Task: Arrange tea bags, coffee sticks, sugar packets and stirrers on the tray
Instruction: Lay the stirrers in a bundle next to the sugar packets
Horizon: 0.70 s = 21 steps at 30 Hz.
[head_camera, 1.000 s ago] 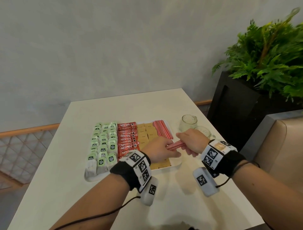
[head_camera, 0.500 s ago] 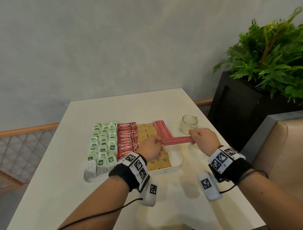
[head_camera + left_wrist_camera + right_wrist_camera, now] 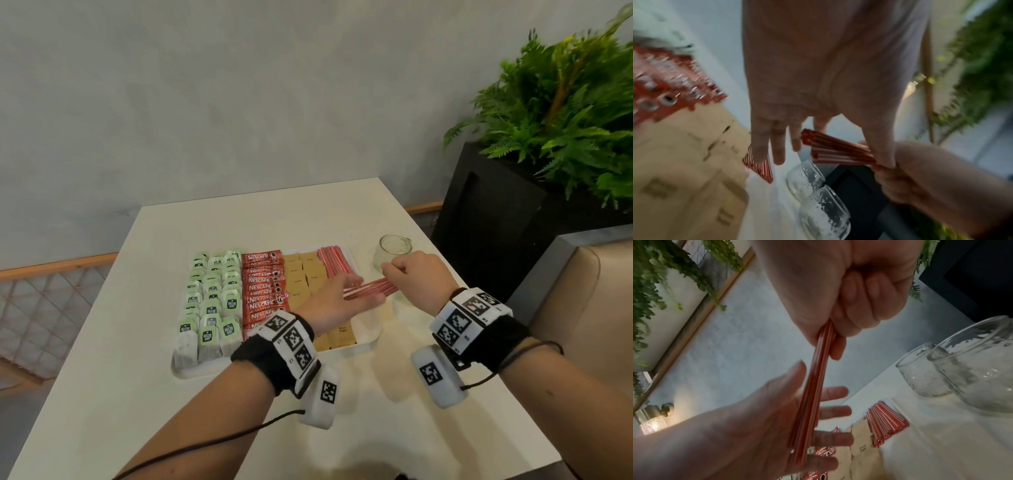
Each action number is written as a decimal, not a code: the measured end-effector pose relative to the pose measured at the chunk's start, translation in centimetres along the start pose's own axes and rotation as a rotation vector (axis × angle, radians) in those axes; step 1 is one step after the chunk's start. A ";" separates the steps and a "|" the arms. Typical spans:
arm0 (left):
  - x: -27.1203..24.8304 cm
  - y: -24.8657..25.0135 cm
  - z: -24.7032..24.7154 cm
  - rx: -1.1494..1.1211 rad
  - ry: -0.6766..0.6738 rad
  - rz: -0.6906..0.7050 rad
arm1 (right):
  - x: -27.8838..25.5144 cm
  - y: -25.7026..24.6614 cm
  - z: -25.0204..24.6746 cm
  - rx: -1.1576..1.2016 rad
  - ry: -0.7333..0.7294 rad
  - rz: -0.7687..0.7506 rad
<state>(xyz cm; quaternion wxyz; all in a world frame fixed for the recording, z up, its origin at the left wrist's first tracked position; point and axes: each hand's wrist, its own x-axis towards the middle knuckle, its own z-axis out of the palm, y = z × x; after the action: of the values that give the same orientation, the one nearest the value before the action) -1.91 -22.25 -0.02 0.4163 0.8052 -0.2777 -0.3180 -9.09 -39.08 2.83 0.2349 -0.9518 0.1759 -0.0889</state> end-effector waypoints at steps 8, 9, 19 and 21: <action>-0.6 0.9 0.9 -0.050 -0.212 -0.005 | 0.7 -1.2 -0.5 0.038 -0.165 -0.036; -0.8 1.0 1.0 -0.070 -0.196 -0.026 | 0.7 -1.3 -0.6 0.084 -0.160 -0.020; -1.0 1.4 1.2 -0.300 -0.114 -0.117 | -0.1 -0.9 0.0 0.775 -0.209 -0.040; -1.0 1.4 1.3 -0.325 -0.122 -0.123 | -0.2 -0.7 0.2 0.785 -0.254 -0.050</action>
<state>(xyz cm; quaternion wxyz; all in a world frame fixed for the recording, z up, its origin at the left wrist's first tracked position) -3.78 -22.88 0.84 0.5032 0.7219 -0.1974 -0.4320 -8.98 -38.36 2.97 0.5977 -0.7973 0.0751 -0.0368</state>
